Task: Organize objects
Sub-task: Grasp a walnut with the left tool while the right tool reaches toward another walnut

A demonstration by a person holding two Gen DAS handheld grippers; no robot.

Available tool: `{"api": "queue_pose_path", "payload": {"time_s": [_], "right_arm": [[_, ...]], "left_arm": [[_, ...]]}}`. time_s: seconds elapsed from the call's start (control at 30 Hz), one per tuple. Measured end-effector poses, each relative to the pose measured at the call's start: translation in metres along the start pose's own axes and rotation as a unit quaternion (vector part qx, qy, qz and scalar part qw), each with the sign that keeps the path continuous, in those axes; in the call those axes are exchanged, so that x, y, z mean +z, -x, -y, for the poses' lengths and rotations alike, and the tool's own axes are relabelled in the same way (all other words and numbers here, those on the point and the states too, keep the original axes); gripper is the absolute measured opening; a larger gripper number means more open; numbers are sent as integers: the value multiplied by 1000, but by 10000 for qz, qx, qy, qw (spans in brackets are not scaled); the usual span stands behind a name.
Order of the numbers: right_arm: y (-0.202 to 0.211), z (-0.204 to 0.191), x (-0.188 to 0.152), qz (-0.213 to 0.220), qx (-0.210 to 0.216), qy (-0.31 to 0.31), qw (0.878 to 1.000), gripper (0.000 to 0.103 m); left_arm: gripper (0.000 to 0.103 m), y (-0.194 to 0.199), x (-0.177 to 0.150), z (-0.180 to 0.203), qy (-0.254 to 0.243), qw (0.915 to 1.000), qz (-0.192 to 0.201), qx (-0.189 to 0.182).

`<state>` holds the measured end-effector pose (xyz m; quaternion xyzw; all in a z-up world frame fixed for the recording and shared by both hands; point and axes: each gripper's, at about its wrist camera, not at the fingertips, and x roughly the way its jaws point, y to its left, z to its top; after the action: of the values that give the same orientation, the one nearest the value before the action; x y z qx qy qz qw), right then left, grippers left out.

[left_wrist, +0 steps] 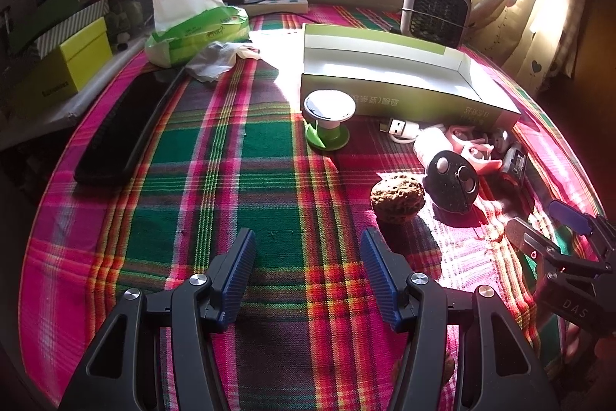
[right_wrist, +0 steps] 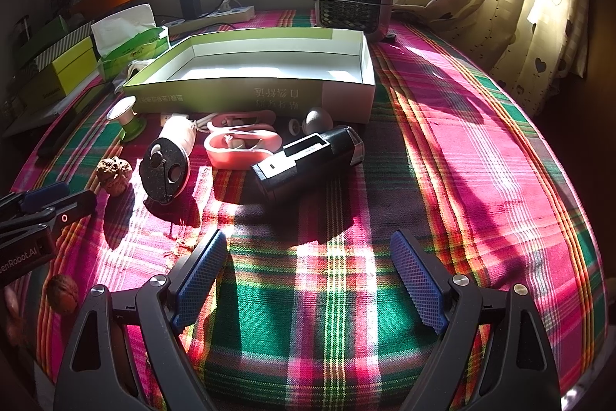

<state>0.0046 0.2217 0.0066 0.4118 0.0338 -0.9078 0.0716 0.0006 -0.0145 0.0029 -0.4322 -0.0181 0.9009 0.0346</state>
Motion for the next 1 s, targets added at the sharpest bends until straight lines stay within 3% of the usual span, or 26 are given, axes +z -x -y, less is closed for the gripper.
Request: {"api": "queue_pose_path", "payload": {"time_s": [0.2,0.4,0.57,0.8,1.0], "right_arm": [[-2,-2,-2,-6,27,27,10000,87],[-2,-1,-2,-3,85,79,9999,87],[-1,-2,-3,0,97,87,9999,87],[0,-2,-3,1,106,109,9999,87],[0,-2,-3,0,113,119,9999,87]], "left_arm": [[55,23,-1,-11,-102,9994,271,-194],[55,36,-22,1,-722,9941,124,-806],[55,48,-33,9,-923,9865,124,-1344],[55,54,-50,27,-1477,9768,41,-1547],[43,44,-49,28,-1326,9785,-35,-1577]]}}
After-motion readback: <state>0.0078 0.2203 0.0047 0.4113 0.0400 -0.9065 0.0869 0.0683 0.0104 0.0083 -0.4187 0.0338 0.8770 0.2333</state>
